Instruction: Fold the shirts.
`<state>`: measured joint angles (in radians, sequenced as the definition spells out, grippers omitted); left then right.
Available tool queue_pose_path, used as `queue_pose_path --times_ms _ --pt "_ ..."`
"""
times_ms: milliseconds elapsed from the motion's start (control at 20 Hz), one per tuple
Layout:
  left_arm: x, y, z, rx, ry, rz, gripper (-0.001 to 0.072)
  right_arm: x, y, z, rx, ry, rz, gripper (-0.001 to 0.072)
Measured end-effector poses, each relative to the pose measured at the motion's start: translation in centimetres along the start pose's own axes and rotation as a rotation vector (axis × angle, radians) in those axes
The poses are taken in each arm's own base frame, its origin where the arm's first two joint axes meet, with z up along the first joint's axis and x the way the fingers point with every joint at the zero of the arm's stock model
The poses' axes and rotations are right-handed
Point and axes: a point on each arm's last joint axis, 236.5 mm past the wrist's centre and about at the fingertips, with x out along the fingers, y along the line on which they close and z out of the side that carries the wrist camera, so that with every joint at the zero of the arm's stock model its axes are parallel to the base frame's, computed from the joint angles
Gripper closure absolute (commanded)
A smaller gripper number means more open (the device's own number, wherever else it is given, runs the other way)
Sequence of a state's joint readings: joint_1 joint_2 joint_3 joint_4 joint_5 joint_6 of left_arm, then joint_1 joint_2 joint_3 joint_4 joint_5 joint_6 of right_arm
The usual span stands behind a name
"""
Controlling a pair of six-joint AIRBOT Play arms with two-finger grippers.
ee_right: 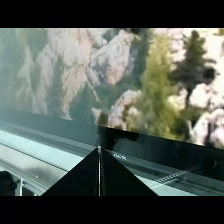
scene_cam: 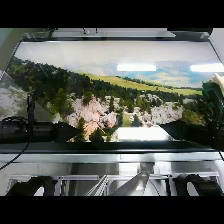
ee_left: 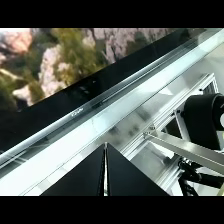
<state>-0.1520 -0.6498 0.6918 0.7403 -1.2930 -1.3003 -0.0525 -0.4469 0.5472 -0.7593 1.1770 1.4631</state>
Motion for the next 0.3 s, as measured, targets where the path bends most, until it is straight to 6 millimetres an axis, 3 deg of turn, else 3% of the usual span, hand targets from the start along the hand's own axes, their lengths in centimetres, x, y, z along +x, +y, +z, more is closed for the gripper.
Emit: queue_pose_path --times_ms 300 --pt "-0.59 -0.51 -0.44 0.029 -0.038 0.002 0.0688 -0.05 0.55 -0.28 -0.011 -0.018 0.024 0.0696"
